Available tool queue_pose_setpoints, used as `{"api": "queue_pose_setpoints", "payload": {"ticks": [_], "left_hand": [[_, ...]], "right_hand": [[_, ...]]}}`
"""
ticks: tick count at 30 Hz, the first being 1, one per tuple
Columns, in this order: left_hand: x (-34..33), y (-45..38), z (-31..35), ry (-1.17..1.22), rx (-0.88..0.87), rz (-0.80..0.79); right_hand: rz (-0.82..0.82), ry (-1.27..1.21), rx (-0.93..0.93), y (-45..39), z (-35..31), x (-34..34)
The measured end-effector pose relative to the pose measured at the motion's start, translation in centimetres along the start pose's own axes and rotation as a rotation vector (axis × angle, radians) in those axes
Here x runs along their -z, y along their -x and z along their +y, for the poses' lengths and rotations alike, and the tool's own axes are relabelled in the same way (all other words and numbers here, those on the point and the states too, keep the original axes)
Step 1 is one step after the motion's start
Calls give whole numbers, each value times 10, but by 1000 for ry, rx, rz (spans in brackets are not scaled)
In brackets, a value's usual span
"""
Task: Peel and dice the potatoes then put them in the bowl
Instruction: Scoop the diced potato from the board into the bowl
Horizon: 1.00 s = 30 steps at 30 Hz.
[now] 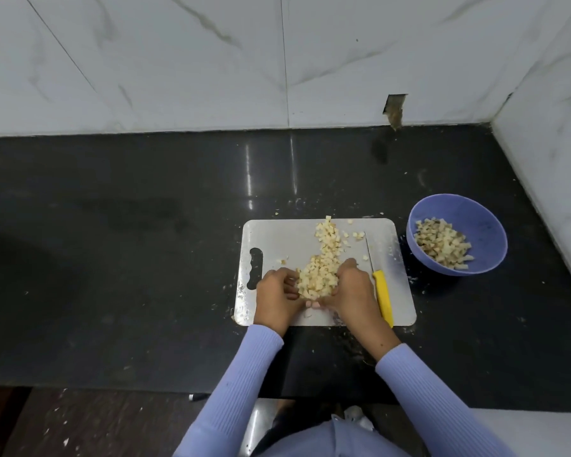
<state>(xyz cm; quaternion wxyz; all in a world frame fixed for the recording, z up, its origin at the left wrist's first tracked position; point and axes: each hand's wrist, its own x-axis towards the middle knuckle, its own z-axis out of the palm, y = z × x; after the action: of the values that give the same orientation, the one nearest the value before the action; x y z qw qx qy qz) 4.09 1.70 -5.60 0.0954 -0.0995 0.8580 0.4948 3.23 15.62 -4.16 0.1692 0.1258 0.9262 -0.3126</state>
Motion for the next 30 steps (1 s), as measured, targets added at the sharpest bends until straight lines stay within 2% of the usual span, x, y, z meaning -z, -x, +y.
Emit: {"api": "queue_pose_setpoints", "payload": {"ticks": [5,8,10,13,16,21,24,27,30], "left_hand": [[13,-4,6,135,-14,-28],[29,-6,1,31,-121,82],[35,-7,-6,-50,-212,99],[29,-8,-15,-112,-254,-67],[19,-10,-21,-148,-243,-190],[7,-11,-23,-122,-214,-231],[0,-6,-18,-50,-211,-285],[-6,0,-5,56,-202,-335],[-5,3,4,185,-131,-341]], "right_hand": [[182,-156,124,-7,2,14],[297,-190,189,11,14,20],[303,-152,187,24,23,10],[178,25,44,36,29,-13],[203,174,-29,37,22,-30],[262,125,-25,11,22,-28],[245,91,76,5,26,-30],[185,-94,272,9,23,-33],[210,-416,256,4,26,-23]]}}
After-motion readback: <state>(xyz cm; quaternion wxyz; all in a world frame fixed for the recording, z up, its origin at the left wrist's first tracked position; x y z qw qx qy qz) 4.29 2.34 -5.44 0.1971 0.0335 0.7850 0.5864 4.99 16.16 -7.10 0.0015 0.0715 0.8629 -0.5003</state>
